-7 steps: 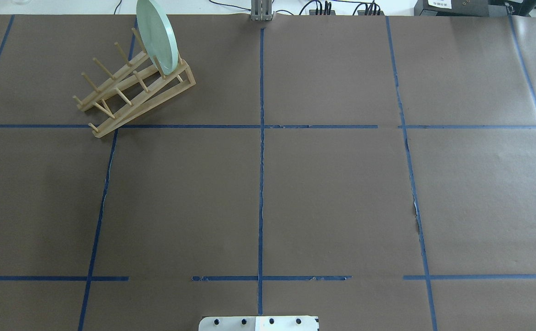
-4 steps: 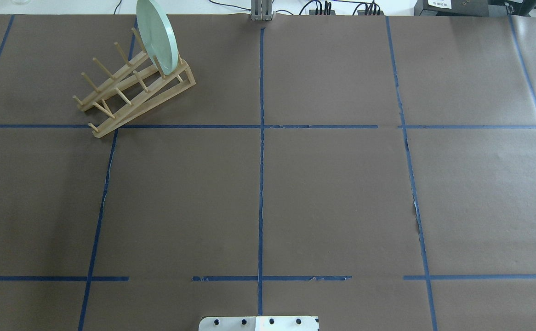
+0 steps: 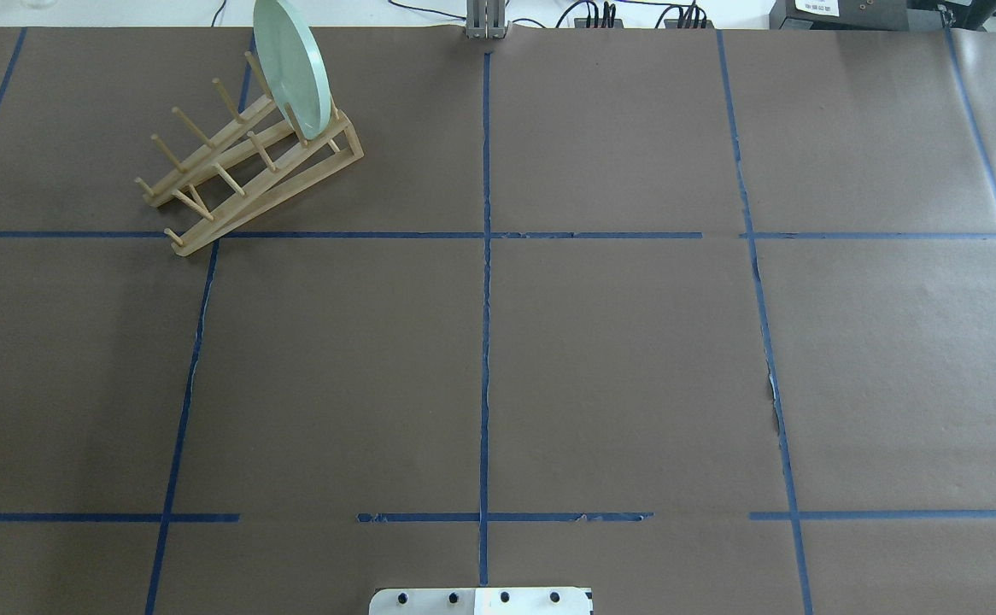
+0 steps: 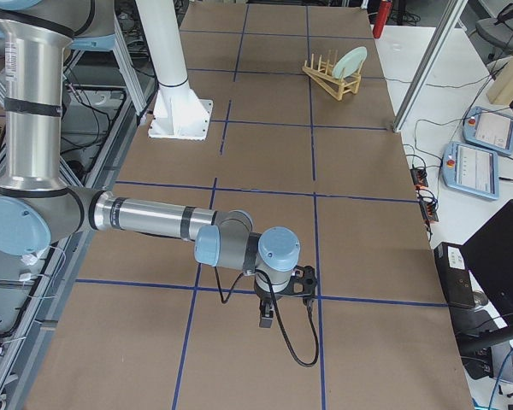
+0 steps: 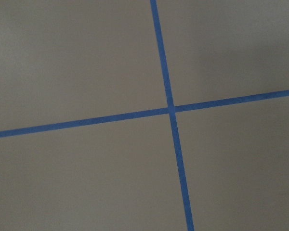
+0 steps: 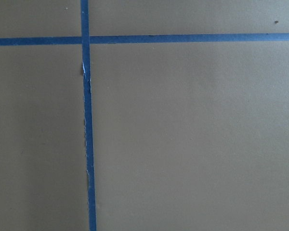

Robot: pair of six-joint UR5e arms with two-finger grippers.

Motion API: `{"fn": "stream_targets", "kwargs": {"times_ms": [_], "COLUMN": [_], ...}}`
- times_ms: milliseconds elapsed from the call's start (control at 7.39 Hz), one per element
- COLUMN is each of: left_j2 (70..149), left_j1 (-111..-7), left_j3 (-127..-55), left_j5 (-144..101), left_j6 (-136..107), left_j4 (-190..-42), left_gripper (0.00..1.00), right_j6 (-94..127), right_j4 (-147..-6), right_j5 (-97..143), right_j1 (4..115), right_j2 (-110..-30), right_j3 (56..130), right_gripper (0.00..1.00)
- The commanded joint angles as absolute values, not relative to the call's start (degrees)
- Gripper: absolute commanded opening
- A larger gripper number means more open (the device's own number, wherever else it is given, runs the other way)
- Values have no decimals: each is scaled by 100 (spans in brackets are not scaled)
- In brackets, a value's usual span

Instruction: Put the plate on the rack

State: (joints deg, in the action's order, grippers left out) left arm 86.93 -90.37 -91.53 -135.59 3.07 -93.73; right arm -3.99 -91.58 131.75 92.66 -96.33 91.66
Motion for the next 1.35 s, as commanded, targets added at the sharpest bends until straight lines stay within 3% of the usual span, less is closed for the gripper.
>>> {"fn": "stream_targets", "kwargs": {"times_ms": [0, 1218], "left_j2": [8701, 8684], "left_j1": [-9053, -9053], "left_j3": [-9404, -9325], "left_j5": [-13544, -13518], "left_j6": [343, 791], "left_j4": [-8817, -8710], "left_gripper": [100, 100], "right_j6": [-404, -396], "right_j4": [-9158, -9158], "right_j5": [13175, 13175], "right_j1": [9272, 9272], "right_j2": [-9633, -9633], "right_j3": [9167, 9167], "right_gripper": [100, 100]}}
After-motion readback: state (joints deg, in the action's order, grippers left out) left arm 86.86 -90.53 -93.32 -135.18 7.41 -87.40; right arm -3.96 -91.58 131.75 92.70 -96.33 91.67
